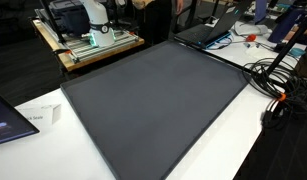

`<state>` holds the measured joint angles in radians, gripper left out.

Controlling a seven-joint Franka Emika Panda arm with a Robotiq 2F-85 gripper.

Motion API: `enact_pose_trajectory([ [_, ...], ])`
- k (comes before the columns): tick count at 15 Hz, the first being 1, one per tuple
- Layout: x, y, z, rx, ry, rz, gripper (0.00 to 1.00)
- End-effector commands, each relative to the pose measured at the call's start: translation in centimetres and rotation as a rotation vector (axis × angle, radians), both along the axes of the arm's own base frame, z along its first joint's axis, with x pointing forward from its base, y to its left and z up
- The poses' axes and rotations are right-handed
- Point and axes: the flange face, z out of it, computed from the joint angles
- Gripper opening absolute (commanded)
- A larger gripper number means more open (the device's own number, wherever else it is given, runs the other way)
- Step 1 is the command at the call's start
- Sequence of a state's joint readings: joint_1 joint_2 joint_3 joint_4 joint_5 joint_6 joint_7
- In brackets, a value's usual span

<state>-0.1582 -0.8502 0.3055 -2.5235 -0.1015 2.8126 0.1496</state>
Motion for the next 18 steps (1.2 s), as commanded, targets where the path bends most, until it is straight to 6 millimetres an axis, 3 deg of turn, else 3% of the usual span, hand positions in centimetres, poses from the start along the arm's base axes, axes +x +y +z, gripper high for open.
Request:
enact_pose_trajectory([
  [1, -0.5, 0.8, 4.2, -0.053, -0.139, -0.043, 0.02],
  [7, 0.8, 0.8, 8.1, -0.108, -0.314, -0.052, 0.01],
  [11, 2.4, 0.0, 9.4, -0.127, -0.377, -0.066, 0.03],
  [12, 2.9, -0.1, 9.6, -0.130, -0.375, -0.071, 0.24],
  [14, 4.0, -0.3, 9.8, -0.132, -0.365, -0.080, 0.31],
  [18, 6.1, -0.7, 9.7, -0.131, -0.332, -0.092, 0.58],
])
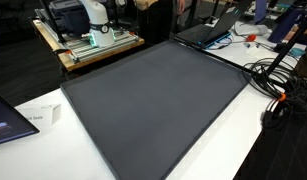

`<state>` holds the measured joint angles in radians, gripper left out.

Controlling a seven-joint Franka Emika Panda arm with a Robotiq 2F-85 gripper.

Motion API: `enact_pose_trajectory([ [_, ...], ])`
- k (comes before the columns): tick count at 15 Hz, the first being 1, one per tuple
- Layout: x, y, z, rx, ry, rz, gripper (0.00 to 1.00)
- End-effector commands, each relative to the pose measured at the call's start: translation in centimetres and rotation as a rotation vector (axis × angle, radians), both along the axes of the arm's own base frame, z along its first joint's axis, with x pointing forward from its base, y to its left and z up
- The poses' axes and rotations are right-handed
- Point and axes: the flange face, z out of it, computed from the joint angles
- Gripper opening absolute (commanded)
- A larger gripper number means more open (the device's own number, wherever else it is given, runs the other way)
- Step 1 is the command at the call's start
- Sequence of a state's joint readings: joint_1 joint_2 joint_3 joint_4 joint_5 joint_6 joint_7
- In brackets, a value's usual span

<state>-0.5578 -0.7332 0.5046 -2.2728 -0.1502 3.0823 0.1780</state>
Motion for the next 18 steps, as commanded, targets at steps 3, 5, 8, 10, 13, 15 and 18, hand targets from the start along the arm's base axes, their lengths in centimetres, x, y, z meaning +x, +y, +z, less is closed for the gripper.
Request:
enact_pose_trajectory([
  [3, 2.3, -0.3, 1.3, 0.010, 0.005, -0.018, 0.79],
  [5, 2.7, -0.3, 1.4, 0.011, 0.015, -0.021, 0.93],
  [8, 3.0, -0.2, 1.4, 0.012, 0.038, -0.025, 1.00],
  [10, 3.4, -0.1, 1.0, 0.025, 0.071, -0.029, 1.00],
  [13, 4.5, -0.5, -0.5, 0.064, 0.182, -0.068, 1.00],
  [15, 5.4, -0.6, -1.8, 0.102, 0.261, -0.097, 1.00],
  [18, 6.8, -1.2, -4.3, 0.156, 0.415, -0.160, 1.00],
])
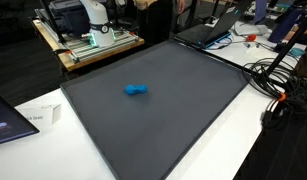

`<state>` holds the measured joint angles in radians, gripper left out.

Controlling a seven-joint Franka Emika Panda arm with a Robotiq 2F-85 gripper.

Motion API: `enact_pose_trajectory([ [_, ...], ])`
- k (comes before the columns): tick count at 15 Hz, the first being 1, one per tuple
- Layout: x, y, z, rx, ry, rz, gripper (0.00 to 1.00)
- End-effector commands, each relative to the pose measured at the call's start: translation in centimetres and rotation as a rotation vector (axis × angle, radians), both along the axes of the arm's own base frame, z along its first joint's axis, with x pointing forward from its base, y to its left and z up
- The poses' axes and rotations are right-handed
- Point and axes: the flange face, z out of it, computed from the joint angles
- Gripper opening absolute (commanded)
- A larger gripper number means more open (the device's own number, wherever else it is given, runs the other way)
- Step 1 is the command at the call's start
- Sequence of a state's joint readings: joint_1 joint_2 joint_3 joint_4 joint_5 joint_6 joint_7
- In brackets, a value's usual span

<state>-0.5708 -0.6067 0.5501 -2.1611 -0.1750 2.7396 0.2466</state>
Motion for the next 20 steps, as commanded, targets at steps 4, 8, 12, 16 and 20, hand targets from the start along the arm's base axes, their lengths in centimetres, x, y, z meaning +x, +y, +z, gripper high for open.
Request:
enact_pose_trajectory([
  [4, 3.1, -1.5, -4.1, 0.091, 0.290, -0.145, 1.00],
  [8, 4.8, -3.3, -7.3, 0.118, 0.470, -0.253, 1.00],
  [12, 6.6, -4.9, -9.9, 0.167, 0.625, -0.297, 1.00],
  [16, 8.3, -7.0, -12.0, 0.216, 0.729, -0.311, 1.00],
  [20, 10.1, -9.9, -14.6, 0.265, 0.789, -0.319, 1.00],
])
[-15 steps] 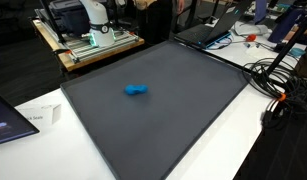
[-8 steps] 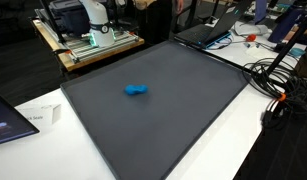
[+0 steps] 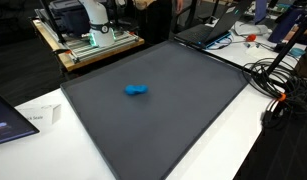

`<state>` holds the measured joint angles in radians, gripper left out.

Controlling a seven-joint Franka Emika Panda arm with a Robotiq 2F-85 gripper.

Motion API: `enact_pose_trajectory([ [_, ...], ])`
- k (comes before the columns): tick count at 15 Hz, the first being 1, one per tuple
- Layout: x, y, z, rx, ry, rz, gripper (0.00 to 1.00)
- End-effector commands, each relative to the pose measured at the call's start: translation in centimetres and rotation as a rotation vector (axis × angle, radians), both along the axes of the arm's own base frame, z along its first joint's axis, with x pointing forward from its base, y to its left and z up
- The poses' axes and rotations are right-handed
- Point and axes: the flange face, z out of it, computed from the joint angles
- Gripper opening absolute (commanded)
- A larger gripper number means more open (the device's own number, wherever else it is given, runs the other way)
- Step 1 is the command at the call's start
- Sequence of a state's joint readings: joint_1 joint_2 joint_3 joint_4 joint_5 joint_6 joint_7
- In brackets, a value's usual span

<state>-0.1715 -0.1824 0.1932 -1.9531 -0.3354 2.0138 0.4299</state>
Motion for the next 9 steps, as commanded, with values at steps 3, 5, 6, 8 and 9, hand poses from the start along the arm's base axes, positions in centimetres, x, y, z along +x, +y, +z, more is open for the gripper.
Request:
enact_pose_trajectory([
  [3, 2.7, -4.2, -3.7, 0.092, 0.088, -0.030, 1.00],
  [5, 3.5, -5.6, -5.5, 0.122, 0.120, -0.042, 1.00],
  [6, 3.9, -6.2, -6.7, 0.140, 0.135, -0.046, 1.00],
  [8, 4.5, -7.4, -9.0, 0.169, 0.173, -0.058, 1.00],
  [9, 4.8, -7.7, -10.0, 0.189, 0.191, -0.060, 1.00],
])
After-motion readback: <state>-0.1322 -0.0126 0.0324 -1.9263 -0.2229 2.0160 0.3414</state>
